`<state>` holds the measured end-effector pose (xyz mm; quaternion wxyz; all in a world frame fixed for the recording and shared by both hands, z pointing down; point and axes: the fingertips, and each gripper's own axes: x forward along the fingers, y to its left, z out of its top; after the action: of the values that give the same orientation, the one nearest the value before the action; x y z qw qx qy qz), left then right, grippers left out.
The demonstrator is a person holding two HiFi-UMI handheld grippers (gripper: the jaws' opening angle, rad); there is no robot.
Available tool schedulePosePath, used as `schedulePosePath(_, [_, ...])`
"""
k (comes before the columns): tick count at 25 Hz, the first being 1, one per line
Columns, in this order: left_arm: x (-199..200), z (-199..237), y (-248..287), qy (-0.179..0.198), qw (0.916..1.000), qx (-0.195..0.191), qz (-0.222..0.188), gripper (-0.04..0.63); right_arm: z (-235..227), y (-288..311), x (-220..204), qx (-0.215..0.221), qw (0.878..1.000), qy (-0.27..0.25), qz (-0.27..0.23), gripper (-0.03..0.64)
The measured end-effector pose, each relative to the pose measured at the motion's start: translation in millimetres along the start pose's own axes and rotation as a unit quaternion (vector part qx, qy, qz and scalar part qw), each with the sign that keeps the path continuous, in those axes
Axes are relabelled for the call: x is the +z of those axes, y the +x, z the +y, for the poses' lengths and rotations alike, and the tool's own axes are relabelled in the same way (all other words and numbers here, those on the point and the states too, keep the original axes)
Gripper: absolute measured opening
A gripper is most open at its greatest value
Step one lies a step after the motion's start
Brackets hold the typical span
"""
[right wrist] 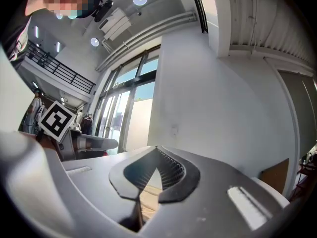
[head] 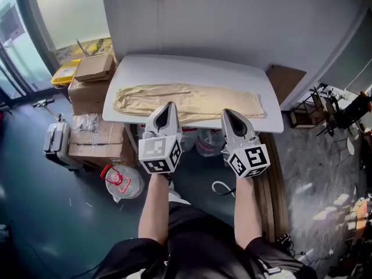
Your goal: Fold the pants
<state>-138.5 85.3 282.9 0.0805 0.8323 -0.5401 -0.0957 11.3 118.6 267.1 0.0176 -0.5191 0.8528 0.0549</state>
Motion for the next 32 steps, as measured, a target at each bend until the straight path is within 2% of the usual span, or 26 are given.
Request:
schedulePosePath(7, [5.0,58.9,70.5,0.028,0.9994,-0.017,-0.002,0.003,-17.6,105.5,-27.2,-0.008,0.999,0.031,0.009,0.006])
schedulePosePath(14, [-7.9,90.3,142.0,0.027,0.9987,-0.029,0.031,0.003,-48.1,180.1,-51.5,-0.028,0.997,0.064,0.018,0.006])
schedulePosePath(21, [-40.7,95.3,177.1,0.019,0.9963,-0.059,0.060,0.003,-70.8,187.5,-86.6,-0.064,0.995,0.065,0.051,0.005])
schedulePosePath(25, [-45.5,95.5,187.0,0.008,0.9954,-0.055,0.079,0.003,-88.4,185.4,-88.3,-0.088,0.992,0.071,0.054,0.006])
schedulePosePath(28, [-46.0,97.1,193.4,0.008,0.9955,-0.051,0.080,0.003,-92.9,190.1,-91.2,-0.089,0.992,0.076,0.055,0.006])
schedulePosePath(32, [-47.9,106.0,197.1,0.007,0.9960,-0.037,0.080,0.003,-88.9,203.9,-97.0,-0.068,0.993,0.074,0.058,0.005])
